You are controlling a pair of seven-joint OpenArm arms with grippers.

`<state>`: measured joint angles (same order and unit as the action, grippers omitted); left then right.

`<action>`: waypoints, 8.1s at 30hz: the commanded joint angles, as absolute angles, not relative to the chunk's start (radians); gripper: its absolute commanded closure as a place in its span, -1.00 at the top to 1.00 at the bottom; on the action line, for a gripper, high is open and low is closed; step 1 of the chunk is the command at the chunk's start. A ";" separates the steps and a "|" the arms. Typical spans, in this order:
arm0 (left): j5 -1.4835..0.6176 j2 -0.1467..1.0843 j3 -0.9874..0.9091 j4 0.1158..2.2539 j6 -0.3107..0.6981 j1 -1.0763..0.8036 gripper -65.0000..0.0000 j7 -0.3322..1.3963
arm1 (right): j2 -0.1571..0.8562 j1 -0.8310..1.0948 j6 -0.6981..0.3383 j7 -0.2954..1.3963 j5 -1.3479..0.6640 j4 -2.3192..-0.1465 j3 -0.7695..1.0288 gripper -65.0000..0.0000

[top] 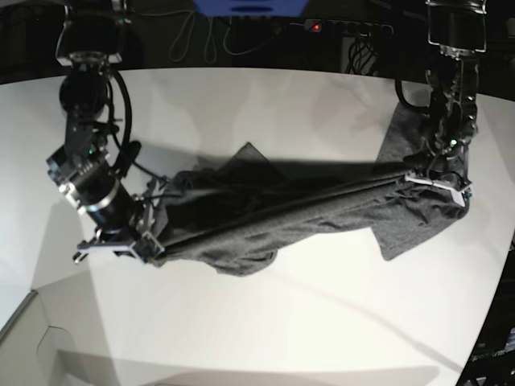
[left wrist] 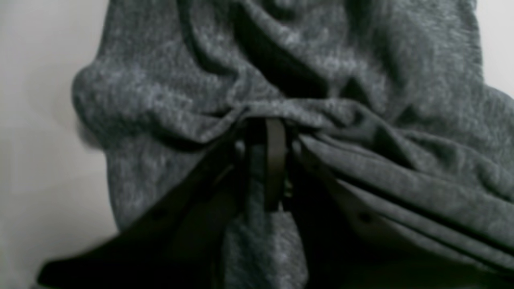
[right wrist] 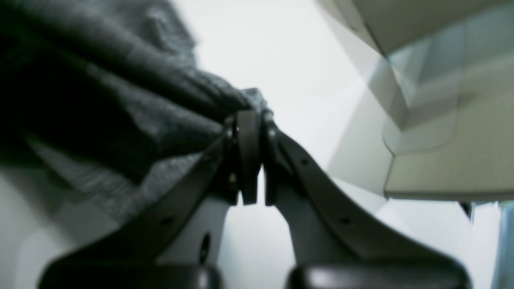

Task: Layout the t-shirt on the table in an organized manner, then fold the t-shirt properly
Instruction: 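Lift the shirt with both grippers and stretch it between them, then regrasp the shirt edge with the right gripper, then pull the held shirt edge with the right gripper away from the left gripper, then move the right gripper to the shirt's hem and grasp it, then lift and swing the shirt with both grippers to lay it flat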

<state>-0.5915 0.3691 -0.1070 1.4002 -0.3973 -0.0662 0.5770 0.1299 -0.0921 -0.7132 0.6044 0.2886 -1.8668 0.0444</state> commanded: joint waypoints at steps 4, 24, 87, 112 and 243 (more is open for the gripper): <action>-0.581 0.383 -0.113 1.412 -0.407 -0.061 -0.80 0.575 | 0.128 -0.159 -0.698 0.591 0.297 -1.773 0.050 -0.63; -0.582 0.361 -0.113 1.415 -0.407 -0.058 -0.80 0.575 | -0.081 0.197 -0.698 0.490 0.297 -1.902 0.033 0.08; -0.575 0.363 -0.183 1.405 -0.407 -0.036 -0.80 0.573 | -0.024 0.269 -0.698 0.489 0.292 -2.014 0.216 -1.00; -0.575 0.363 -0.183 1.405 -0.407 -0.041 -0.80 0.573 | 0.033 0.170 -0.698 0.423 -0.027 -2.032 0.857 -1.00; -0.582 0.334 -0.400 1.391 -0.406 -0.101 -0.80 0.575 | -0.005 0.269 -0.698 0.610 0.323 -1.969 0.361 -1.00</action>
